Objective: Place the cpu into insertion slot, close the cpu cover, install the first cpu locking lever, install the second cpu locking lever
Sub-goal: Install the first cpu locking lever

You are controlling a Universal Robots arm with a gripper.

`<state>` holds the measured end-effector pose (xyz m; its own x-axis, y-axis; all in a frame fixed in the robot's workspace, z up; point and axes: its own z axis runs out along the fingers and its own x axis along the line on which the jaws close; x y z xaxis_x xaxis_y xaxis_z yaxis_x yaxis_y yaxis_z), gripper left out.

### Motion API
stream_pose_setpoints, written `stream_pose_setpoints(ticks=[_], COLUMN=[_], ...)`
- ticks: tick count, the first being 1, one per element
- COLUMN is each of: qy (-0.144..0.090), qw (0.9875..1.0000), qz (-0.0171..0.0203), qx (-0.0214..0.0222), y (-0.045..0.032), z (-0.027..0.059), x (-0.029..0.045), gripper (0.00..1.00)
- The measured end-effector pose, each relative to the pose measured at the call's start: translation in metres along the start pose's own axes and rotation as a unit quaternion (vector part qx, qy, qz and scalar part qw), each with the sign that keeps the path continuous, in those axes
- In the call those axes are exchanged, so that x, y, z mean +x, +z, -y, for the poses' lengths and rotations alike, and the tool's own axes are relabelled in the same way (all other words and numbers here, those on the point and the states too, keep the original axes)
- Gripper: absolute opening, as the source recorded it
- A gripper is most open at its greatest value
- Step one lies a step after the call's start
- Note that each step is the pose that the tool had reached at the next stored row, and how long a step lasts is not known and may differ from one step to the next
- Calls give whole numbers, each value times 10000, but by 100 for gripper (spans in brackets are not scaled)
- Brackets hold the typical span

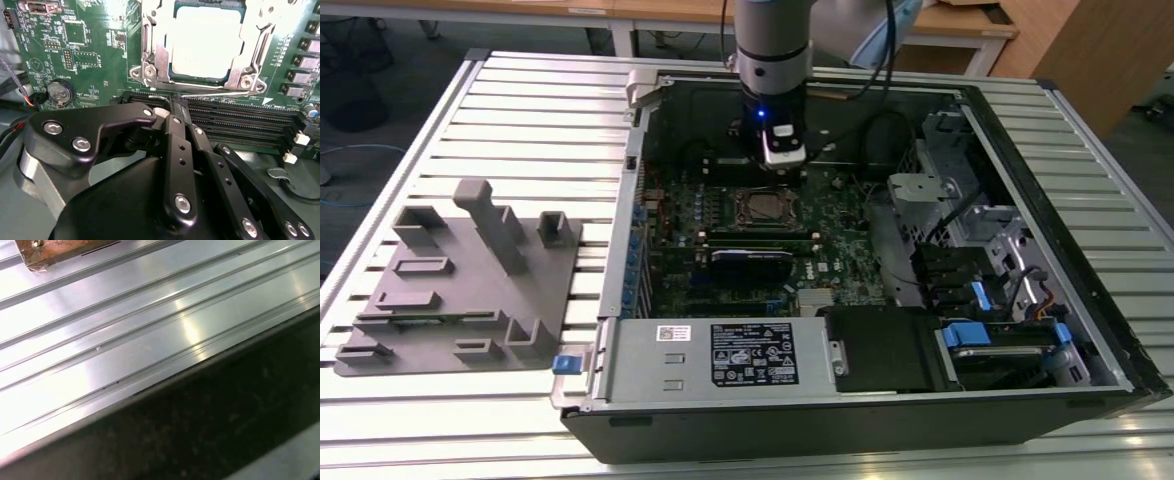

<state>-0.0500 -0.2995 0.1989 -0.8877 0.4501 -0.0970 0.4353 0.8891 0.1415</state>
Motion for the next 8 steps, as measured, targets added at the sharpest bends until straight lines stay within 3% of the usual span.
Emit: stream_pose_setpoints(ticks=[4,8], qy=[3,-7], qw=[10000,10000], qz=[2,33], qx=[2,67], y=[8,13], z=[-5,-4], x=[4,5], gripper=[10,10])
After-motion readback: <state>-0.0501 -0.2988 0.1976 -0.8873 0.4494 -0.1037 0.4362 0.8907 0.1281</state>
